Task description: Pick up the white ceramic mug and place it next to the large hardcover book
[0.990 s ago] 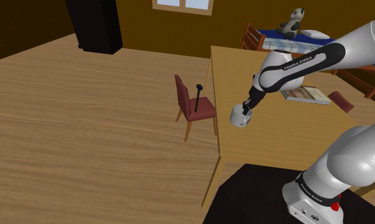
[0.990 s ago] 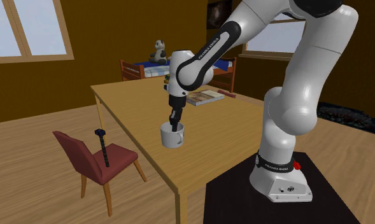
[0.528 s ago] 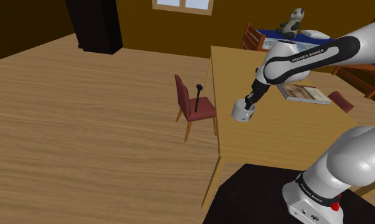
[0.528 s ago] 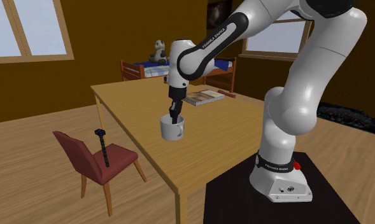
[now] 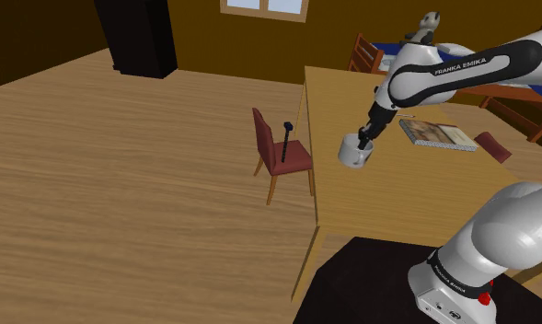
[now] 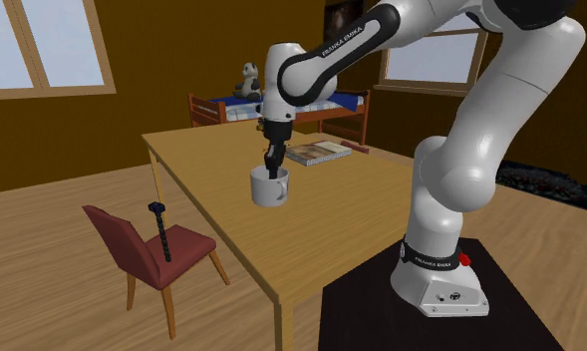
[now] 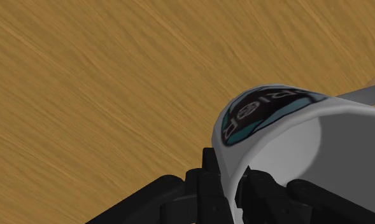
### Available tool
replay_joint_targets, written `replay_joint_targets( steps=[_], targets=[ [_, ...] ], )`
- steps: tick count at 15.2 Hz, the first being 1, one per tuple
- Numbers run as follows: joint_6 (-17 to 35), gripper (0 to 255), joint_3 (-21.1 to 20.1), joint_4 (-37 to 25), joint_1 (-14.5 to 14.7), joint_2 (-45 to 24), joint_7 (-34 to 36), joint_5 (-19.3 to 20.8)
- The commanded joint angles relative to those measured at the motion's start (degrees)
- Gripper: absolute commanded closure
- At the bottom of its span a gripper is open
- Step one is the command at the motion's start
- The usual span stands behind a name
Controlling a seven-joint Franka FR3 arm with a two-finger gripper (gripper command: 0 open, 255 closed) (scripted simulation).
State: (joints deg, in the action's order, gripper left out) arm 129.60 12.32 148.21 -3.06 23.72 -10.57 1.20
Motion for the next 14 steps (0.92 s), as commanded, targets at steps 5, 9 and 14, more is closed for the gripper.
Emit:
replay_joint_targets(
  steps=[5,9,14],
  targets=[
    [-5.39,255,-0.56,-3.17,-0.08,2.23,0.63,0.22],
    [-7.65,255,0.4,-5.17,-0.67,2.47,-0.68,0.59],
    [-7.99,255,6.14,-9.02,-3.02,-1.17,-8.27,1.52]
  ],
)
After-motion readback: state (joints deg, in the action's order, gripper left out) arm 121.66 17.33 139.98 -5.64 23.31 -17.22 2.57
